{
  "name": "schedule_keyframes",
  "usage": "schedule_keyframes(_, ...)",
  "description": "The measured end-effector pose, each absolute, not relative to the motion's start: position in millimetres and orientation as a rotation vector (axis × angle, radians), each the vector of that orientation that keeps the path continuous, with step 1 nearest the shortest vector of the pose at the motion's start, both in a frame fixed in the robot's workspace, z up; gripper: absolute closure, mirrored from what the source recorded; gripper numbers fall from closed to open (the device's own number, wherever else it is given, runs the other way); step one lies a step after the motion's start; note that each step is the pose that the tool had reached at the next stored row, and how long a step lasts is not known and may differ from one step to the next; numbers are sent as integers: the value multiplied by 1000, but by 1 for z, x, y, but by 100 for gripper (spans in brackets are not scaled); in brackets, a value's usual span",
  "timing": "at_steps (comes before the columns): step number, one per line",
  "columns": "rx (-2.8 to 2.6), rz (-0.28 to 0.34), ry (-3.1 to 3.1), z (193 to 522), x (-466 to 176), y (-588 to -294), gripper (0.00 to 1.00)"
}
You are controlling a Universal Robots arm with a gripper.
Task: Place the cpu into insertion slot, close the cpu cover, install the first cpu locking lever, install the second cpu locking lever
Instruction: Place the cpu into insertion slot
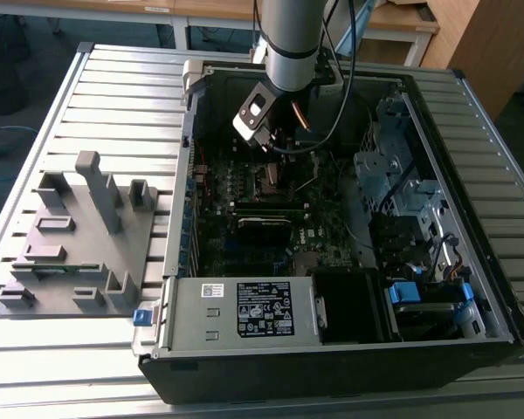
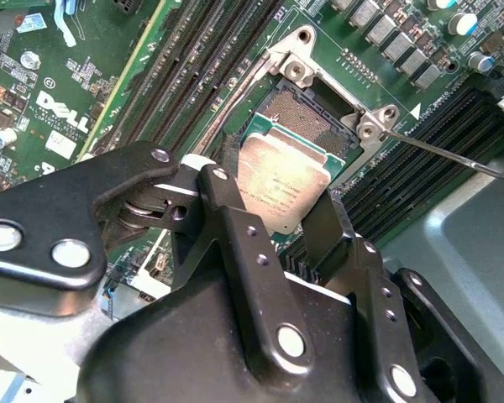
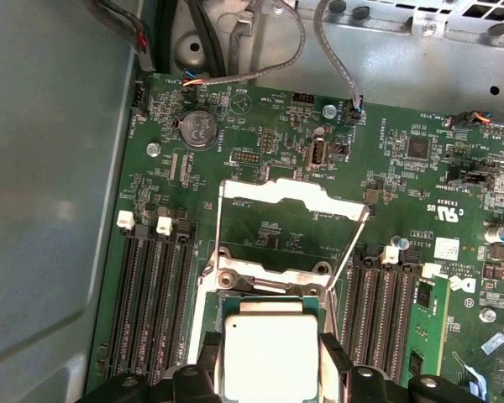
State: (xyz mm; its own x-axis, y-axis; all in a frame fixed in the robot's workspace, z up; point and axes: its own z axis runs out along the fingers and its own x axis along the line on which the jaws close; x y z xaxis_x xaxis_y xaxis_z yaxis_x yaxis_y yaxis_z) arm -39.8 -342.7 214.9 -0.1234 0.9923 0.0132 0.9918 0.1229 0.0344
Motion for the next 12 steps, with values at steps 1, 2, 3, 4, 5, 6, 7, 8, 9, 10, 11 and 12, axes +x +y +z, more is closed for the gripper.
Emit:
schedule_keyframes(1, 2073, 54, 2343, 215, -40, -343, 46)
schedule_keyframes(2, 2074, 54, 2342, 215, -40, -343, 46)
schedule_keyframes(3, 2076, 54, 2340, 215, -40, -343, 46)
schedule_keyframes(4, 2077, 54, 2339, 215, -40, -343, 46)
schedule_keyframes(5, 2079, 54, 2338, 215, -40, -343, 46)
schedule_keyframes(6, 2080, 54, 2336, 215, -40, -343, 46)
schedule_keyframes(7, 2082, 54, 2335, 215, -40, -343, 46)
schedule_keyframes(8, 2083, 54, 2333, 215, -40, -343, 46)
schedule_keyframes(9, 2085, 54, 2332, 215, -40, -343, 46)
schedule_keyframes(10, 2086, 54, 2331, 215, -40, -343, 46)
schedule_keyframes(11, 2088, 54, 2329, 215, -40, -343, 46)
schedule_keyframes(12, 2089, 54, 2328, 215, -40, -343, 46)
